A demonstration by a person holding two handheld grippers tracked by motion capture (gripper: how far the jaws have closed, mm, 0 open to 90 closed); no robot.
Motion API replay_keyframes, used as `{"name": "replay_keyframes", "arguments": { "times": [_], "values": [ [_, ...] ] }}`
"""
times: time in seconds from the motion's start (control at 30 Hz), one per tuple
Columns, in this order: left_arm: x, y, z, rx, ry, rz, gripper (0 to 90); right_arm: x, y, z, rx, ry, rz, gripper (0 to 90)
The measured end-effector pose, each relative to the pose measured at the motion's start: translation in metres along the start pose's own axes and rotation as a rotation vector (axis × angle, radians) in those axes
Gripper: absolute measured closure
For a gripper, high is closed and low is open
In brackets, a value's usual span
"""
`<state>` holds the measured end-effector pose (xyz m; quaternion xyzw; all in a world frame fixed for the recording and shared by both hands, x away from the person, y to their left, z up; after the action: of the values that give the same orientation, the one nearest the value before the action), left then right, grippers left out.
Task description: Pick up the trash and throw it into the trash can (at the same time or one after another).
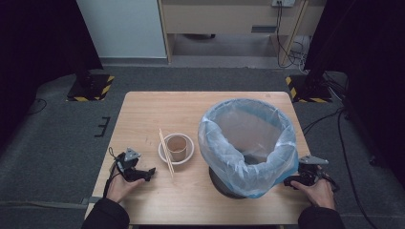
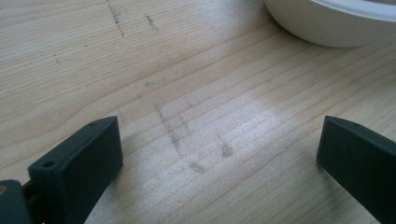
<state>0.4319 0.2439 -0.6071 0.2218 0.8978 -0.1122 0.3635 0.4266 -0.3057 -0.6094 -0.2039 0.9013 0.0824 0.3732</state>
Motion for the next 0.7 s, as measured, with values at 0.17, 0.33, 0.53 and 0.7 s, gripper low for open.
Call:
{"name": "replay_keyframes", "arguments": {
  "times": [0.17,0.33,0.53,0.7],
  "values": [
    [-0.001,0.001,-0.005,0.025,0.029,-0.01,7.8,0.0,0.0,0.0,-0.003,0.0,-0.008,0.7],
    [-0.008,0.0,-0.014,0.03,0.015,-0.019,13.9,0.001,0.0,-0.001,-0.007,-0.001,-0.009,0.8],
    [-0.018,-0.001,-0.023,0.023,-0.025,-0.022,14.9,0.001,0.0,-0.001,-0.007,0.003,-0.009,0.8],
    [-0.024,0.004,-0.031,-0.003,-0.057,-0.033,15.0,0.001,0.0,-0.002,-0.007,0.005,-0.01,0.9]
  ]
}}
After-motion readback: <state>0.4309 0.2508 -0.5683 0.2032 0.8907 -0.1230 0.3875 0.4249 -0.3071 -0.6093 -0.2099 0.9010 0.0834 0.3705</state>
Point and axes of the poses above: each handheld gripper's, and its own axes: z roughly forward along the jaws, x roughly out of its underside, y roughly to its left, the point moved 10 cm from there along z, roughly forward along the jaws, and after that the axes turned 1 degree about -z, right-handed, at the moved point
